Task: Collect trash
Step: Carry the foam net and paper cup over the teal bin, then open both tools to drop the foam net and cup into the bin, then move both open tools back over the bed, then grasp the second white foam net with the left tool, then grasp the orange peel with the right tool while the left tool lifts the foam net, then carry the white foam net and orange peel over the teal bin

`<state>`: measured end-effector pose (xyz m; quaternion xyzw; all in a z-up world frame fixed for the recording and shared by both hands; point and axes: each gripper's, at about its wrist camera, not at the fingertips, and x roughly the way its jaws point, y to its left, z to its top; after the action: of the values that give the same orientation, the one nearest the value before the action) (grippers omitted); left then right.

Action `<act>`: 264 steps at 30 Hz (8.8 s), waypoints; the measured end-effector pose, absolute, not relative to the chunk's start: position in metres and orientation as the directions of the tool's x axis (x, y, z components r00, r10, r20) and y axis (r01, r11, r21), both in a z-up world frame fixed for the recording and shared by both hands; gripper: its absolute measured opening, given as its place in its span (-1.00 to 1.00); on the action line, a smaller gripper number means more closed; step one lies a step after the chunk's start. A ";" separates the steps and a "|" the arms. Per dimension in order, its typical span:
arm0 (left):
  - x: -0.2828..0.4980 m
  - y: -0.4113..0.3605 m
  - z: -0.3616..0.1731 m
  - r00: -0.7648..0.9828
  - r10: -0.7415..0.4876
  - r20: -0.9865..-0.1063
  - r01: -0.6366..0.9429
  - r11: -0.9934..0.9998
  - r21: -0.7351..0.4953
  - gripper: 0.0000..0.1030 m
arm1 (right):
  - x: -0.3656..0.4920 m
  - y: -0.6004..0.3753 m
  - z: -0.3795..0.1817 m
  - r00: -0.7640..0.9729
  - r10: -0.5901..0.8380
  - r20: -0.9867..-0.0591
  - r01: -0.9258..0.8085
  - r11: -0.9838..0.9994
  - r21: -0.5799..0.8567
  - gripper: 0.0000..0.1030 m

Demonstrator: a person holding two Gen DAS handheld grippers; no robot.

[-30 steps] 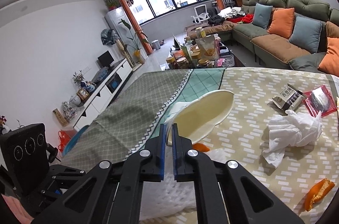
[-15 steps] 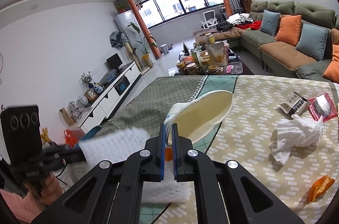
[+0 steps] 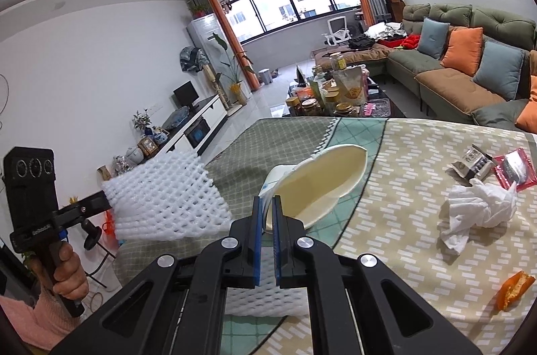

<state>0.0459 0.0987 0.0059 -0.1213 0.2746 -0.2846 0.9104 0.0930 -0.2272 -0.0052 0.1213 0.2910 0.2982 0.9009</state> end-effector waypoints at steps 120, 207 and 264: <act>0.037 0.069 -0.043 0.646 -0.515 -0.563 0.459 0.852 -0.253 0.51 | 0.099 -0.177 -0.033 0.593 0.579 -0.560 -0.461 0.814 0.353 0.18; 0.047 0.086 -0.049 0.633 -0.475 -0.611 0.367 0.879 -0.304 -0.80 | 0.166 -0.200 -0.076 0.532 0.564 -0.632 -0.297 0.823 0.484 0.06; -0.001 0.199 -0.017 0.786 -0.272 -0.555 0.135 0.952 -0.277 -0.80 | 0.112 -0.116 -0.024 0.425 0.782 -0.457 -0.550 0.623 0.556 -0.82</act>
<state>-0.0013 0.1985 -0.0174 -0.1117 0.3088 -0.1084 0.9383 0.1117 -0.1163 -0.0242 0.1634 0.3551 0.4020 0.8280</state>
